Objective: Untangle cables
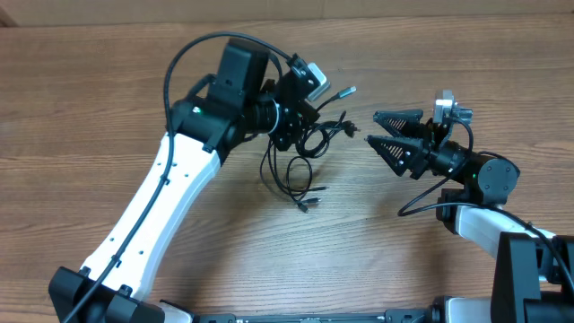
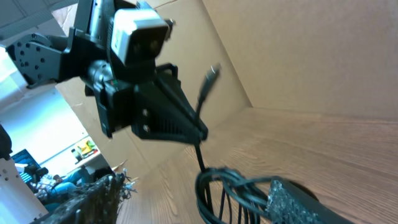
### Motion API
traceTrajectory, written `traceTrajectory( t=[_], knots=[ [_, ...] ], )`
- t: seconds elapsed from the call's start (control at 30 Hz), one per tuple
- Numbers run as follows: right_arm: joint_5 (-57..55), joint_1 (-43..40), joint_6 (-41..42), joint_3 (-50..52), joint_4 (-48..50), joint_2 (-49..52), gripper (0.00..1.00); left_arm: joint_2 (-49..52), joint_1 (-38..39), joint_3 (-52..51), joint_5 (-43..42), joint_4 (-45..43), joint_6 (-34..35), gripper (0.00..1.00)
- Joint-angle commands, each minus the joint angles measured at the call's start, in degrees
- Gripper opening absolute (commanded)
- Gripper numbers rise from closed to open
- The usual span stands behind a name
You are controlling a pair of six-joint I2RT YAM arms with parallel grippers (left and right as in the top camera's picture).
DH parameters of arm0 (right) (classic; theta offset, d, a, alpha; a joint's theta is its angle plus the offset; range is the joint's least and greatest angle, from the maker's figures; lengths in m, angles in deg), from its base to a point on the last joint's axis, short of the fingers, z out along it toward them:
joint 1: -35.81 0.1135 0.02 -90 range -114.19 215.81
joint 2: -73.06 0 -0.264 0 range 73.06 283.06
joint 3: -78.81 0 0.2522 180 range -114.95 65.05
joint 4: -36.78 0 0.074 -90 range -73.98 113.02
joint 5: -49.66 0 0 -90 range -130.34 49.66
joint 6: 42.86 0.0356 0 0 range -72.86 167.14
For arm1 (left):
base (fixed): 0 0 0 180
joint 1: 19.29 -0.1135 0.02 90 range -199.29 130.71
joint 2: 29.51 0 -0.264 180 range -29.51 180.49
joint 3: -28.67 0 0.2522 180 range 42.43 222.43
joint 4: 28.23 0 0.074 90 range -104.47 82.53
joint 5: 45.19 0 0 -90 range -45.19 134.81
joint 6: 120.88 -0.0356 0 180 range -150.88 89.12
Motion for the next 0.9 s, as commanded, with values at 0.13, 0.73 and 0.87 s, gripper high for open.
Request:
traceTrajectory(
  t=[0.13,0.73,0.87],
  knots=[
    [-1.0,-0.1,-0.1,-0.5,-0.2,-0.1,0.76,-2.6,-1.6,3.1,-9.6,-0.7,0.0,0.04],
    [-1.6,-0.2,-0.3,-0.5,-1.8,-0.1,0.78,-5.2,-4.4,3.4,-18.6,-7.7,4.1,0.04],
    [-1.6,-0.2,-0.5,-0.5,-1.8,-0.1,0.79,-5.2,-4.9,3.4,-20.5,-11.5,7.1,0.04]
  ],
)
